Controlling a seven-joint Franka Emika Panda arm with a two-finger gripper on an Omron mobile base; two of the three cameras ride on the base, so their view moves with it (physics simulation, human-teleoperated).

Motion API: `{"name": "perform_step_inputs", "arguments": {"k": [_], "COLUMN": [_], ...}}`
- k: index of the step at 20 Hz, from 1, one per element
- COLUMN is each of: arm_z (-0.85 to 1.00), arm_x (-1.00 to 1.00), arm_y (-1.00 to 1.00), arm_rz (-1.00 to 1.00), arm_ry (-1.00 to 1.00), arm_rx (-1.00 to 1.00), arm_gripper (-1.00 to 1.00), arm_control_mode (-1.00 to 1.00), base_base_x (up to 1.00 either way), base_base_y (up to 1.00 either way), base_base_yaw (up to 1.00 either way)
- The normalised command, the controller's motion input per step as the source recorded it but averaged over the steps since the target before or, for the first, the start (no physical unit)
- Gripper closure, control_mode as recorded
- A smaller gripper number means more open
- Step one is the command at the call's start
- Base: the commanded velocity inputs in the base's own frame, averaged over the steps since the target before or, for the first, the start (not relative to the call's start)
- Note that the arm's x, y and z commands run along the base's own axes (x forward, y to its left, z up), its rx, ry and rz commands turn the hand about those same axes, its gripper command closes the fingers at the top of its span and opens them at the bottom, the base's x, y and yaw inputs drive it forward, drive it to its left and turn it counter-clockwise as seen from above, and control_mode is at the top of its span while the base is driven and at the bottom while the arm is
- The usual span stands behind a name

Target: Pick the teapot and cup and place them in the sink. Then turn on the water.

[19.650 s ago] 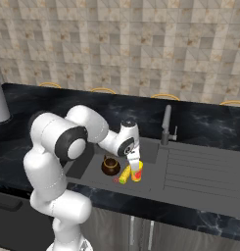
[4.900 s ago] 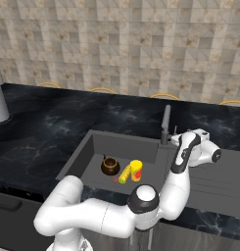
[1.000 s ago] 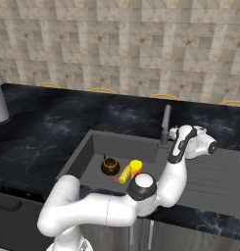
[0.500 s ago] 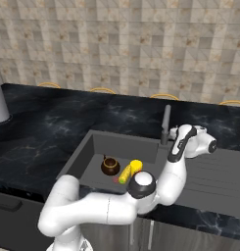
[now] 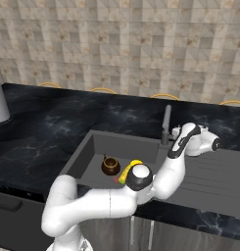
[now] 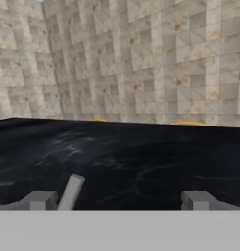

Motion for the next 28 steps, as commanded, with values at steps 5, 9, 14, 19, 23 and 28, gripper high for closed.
{"name": "perform_step_inputs", "arguments": {"k": [5, 9, 14, 19, 23, 28], "arm_z": [-0.04, 0.00, 0.00, -0.15, -0.29, -0.36], "arm_x": [0.00, 0.00, 0.06, 0.03, 0.06, 0.00], "arm_y": [-0.01, 0.00, 0.00, -0.09, -0.20, -0.39], "arm_rz": [0.00, 0.00, 0.00, 0.00, -0.04, -0.06], "arm_ry": [0.00, 0.00, 0.00, 0.00, 0.00, 0.00], "arm_rx": [0.00, 0.00, 0.00, 0.00, 0.00, 0.00], "arm_gripper": [-1.00, -1.00, -1.00, -1.00, -1.00, -1.00], "arm_control_mode": [-1.00, -1.00, -1.00, -1.00, -1.00, -1.00], "base_base_x": [0.00, 0.00, 0.00, 0.00, 0.00, 0.00], "base_base_y": [0.00, 0.00, 0.00, 0.00, 0.00, 0.00], "base_base_yaw": [0.00, 0.00, 0.00, 0.00, 0.00, 0.00]}}
